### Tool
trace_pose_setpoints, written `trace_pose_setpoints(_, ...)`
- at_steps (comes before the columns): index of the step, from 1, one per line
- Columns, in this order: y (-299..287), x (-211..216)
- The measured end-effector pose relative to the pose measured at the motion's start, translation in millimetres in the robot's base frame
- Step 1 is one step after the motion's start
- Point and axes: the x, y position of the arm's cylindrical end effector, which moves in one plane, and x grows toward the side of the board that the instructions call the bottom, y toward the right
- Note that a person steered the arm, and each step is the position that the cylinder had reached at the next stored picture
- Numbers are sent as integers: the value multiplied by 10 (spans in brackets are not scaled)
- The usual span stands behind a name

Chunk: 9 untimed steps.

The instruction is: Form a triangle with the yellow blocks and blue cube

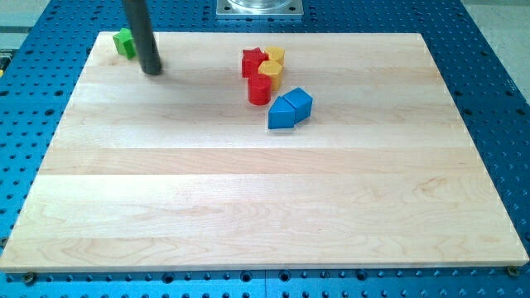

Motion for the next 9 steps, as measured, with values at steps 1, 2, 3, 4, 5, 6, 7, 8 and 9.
trace_pose_setpoints(1,556,-37)
trace_pose_setpoints(2,702,-263)
trace_pose_setpoints(3,784,-322)
trace_pose_setpoints(4,850,-342)
trace_pose_setpoints(5,850,-342)
trace_pose_setpoints(6,860,-490)
trace_pose_setpoints(7,1022,-676)
trace_pose_setpoints(8,1504,-684)
trace_pose_setpoints(9,1891,-640)
